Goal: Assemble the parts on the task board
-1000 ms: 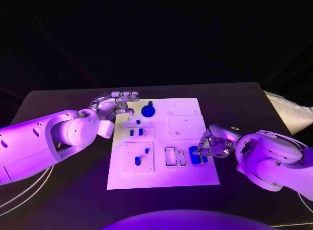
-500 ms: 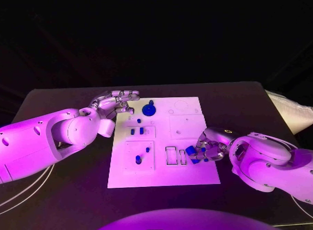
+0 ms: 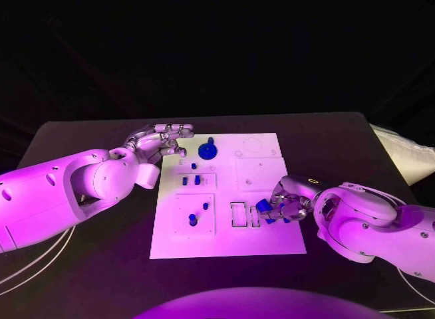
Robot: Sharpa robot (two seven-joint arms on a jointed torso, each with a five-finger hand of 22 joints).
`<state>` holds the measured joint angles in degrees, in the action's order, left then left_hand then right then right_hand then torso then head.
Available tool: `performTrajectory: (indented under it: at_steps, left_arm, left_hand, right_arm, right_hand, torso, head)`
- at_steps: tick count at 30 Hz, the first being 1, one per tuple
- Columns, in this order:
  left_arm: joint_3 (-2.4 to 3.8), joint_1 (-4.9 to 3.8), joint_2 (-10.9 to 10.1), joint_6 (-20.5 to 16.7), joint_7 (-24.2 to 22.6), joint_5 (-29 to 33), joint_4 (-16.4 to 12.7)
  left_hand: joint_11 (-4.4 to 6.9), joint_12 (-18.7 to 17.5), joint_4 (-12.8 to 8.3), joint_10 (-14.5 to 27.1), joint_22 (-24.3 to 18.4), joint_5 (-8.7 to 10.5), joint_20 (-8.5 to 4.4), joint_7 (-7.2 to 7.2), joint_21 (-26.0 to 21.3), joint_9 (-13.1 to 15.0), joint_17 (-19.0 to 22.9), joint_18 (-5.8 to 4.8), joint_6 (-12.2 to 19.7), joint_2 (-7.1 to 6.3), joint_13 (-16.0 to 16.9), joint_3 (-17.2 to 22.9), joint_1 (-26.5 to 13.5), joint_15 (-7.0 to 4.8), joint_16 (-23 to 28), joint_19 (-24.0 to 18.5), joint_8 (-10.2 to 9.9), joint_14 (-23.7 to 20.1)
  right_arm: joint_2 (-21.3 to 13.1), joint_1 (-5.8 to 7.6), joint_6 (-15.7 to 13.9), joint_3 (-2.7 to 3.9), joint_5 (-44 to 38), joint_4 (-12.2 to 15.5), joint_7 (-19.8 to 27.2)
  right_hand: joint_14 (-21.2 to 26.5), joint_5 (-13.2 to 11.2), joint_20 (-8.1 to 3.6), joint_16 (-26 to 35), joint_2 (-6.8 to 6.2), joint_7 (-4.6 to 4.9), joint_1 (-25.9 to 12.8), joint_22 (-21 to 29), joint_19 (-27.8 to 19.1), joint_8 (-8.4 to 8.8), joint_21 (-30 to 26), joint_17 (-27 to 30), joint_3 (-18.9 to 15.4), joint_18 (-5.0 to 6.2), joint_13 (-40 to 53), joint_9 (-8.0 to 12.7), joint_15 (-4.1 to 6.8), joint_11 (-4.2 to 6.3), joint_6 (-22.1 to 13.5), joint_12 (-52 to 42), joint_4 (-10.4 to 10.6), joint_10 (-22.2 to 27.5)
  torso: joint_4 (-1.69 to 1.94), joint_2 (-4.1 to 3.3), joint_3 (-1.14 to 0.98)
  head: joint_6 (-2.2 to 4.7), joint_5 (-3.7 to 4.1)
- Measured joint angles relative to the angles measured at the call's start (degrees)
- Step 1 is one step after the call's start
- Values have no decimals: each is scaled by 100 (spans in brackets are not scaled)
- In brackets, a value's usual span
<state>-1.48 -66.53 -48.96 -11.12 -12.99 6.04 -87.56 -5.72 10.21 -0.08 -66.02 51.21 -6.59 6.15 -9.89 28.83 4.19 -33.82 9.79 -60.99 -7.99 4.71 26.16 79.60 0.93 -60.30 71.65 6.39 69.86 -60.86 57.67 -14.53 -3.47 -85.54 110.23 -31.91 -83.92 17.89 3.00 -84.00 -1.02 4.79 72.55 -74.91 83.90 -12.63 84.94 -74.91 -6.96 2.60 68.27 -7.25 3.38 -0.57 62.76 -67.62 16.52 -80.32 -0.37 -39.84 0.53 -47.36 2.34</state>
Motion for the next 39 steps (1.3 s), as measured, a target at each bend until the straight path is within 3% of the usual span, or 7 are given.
performTrajectory:
  at_steps: [6, 12, 18, 27, 32, 37, 39]
  left_arm:
    - [0, 0, -7, 6, 6, 0, -7]
    - [0, 1, -7, 12, 9, -1, -6]
    - [0, 2, 6, 17, 11, -2, -1]
    - [0, 5, 12, 24, 15, -3, -1]
    - [-1, 5, 12, 26, 18, -3, -4]
    - [-1, 5, 11, 28, 20, -3, -5]
    - [-1, 5, 11, 29, 21, -3, -7]
  left_hand:
    - [0, 0, 0, 0, -6, 0, 0, -17, 0, 0, 20, 0, 17, 0, 0, 0, 0, -21, 0, 0, 0, -22]
    - [0, 0, 0, 0, -6, 0, 0, -21, 0, 0, 20, 1, 22, 0, 0, 0, 0, -21, 0, 0, 0, -22]
    - [0, 0, 0, 0, -6, 0, 0, -21, 0, 0, 20, 0, 22, 0, 0, 0, 0, -21, 0, 0, 0, -22]
    - [0, 0, 0, 0, -6, 0, 0, -21, 0, 0, 20, 0, 22, 0, 0, 0, 0, -21, 0, 0, 0, -22]
    - [0, 0, 0, 0, -5, 0, 0, -21, 0, 1, 19, 1, 22, 0, 0, 0, 0, -21, 0, 0, 0, -22]
    - [0, 0, 0, 0, -5, 0, 0, -21, 0, 1, 19, 0, 22, 0, 0, 0, 0, -21, 0, 0, 0, -22]
    - [0, 0, 0, 0, -5, 0, 0, -21, 0, 1, 19, 1, 22, 0, 0, 0, 0, -21, 0, 0, 0, -21]
  right_arm:
    - [-83, -27, -245, -20, 280, 54, 56]
    - [-287, 47, -629, -23, 584, 252, 130]
    - [-241, 121, -823, -6, 913, 348, 181]
    - [111, 125, -728, -9, 1324, 278, 187]
    - [271, 100, -561, -9, 1406, 238, 175]
    - [383, 83, -423, -9, 1413, 208, 150]
    - [407, 80, -392, -9, 1394, 195, 130]
  right_hand:
    - [-13, 203, 0, -23, 180, -43, 78, 0, 0, 0, 0, 0, -9, 0, 54, -11, 13, 23, 83, 9, -6, -23]
    - [-1, 464, -40, -45, 218, -25, 52, 1, 3, -3, 27, 1, -39, 0, 109, -27, 43, 30, 105, 30, 8, -30]
    - [0, 600, -43, -45, 240, -25, 31, 1, 0, -3, 27, 1, -63, 0, 111, -43, 43, 30, 106, 30, -1, -30]
    - [0, 608, -43, -45, 241, -24, 31, -4, 0, -1, 27, -4, -96, 0, 98, -72, 43, 32, 108, 83, 15, -31]
    - [0, 574, -43, -45, 357, -8, -12, -3, 0, 5, 27, -3, -184, 0, 61, -92, 42, 52, 130, 163, 8, -51]
    - [0, 456, -43, -11, 390, -10, -45, -3, 0, 31, 27, -3, -276, 0, 54, -138, 42, 63, 135, 200, 8, -63]
    - [0, 364, -43, -10, 436, -43, -91, -3, -1, 31, 27, -2, -340, 0, 46, -142, 42, 69, 170, 249, 12, -69]
  torso:
    - [-6, 0, -2]
    - [-7, 5, -3]
    - [-6, 5, -5]
    - [4, -3, 0]
    - [3, -4, 2]
    - [-3, -4, 2]
    - [-3, -4, 2]
  head:
    - [-2, -7]
    - [12, 3]
    - [25, 9]
    - [23, -13]
    - [14, -22]
    - [5, -34]
    - [5, -38]
